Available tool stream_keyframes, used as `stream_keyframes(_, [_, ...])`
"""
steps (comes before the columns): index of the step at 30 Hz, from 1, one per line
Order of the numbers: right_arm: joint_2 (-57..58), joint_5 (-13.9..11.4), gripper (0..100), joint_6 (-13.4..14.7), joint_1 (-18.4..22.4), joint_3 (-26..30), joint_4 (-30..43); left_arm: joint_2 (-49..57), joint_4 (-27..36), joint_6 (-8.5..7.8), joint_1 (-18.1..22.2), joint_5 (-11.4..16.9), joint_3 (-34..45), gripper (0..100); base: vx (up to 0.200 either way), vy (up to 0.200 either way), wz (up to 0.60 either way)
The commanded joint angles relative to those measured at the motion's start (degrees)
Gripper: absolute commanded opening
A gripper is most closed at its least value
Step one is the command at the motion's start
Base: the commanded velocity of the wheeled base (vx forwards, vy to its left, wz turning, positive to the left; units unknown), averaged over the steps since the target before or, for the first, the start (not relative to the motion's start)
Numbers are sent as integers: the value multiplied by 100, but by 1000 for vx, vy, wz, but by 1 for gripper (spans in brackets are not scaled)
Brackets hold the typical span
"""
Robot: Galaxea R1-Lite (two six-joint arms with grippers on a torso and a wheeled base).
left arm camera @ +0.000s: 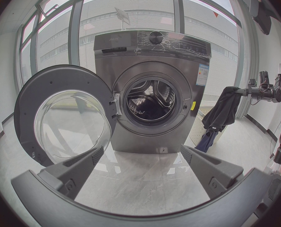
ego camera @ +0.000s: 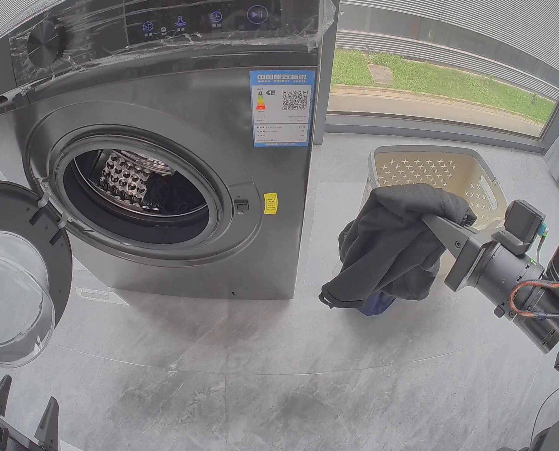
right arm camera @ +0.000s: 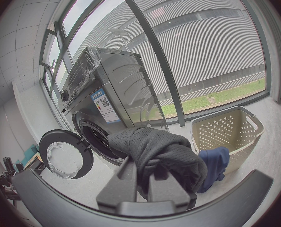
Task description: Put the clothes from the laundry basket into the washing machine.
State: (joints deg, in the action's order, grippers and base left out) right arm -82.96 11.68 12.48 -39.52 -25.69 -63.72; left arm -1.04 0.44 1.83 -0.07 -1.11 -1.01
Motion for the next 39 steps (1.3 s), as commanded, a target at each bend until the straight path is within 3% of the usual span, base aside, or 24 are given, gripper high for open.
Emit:
stream_keyframes(1, [-19,-8,0,0,-3,2,0,77,0,2,-1,-3,84,100,-200,0,0])
stream_keyframes(7, [-10,-8,0,0,-3,2,0,77,0,2,-1,-3,84,100,-200,0,0])
stream_keyframes(13, [-19,-25,0,0,-3,2,0,77,-9,-7,-1,-3,84,100,0,0,0])
stream_keyframes(39, [-54,-52,0,0,-3,11,-44,77,-9,2,-1,-3,84,100,0,200,0])
